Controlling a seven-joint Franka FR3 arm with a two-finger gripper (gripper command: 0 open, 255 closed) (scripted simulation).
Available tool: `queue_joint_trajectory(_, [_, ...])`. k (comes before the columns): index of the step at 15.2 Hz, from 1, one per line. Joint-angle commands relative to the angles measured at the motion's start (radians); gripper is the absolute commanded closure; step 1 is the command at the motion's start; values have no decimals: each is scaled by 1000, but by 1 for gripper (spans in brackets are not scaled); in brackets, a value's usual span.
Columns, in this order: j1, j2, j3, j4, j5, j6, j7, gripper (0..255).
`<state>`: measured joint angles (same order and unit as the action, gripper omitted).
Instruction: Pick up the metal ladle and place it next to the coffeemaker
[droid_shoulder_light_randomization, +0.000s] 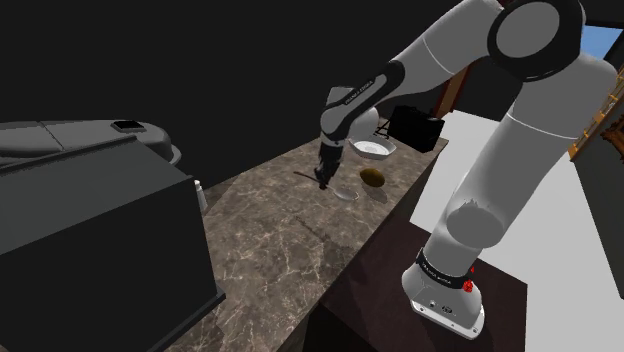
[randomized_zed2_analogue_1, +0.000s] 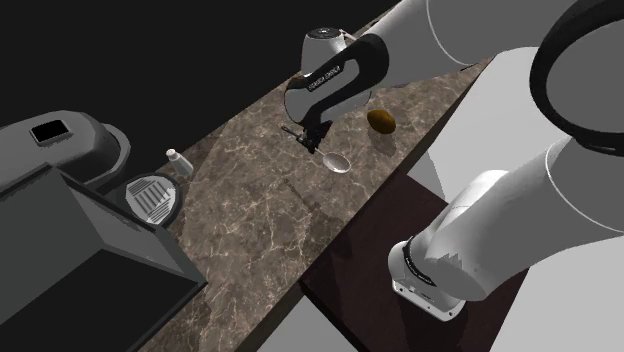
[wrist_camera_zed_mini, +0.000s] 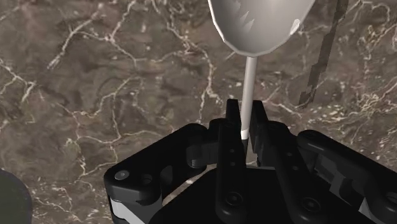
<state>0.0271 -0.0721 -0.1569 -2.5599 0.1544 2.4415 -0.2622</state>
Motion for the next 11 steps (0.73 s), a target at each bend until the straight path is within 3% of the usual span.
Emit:
queue_joint_trajectory(1, [-2, -26, 0, 6, -12, -31, 11, 255])
queue_joint_trajectory(11, [-11, -131, 5, 53, -51, -180, 51, 255])
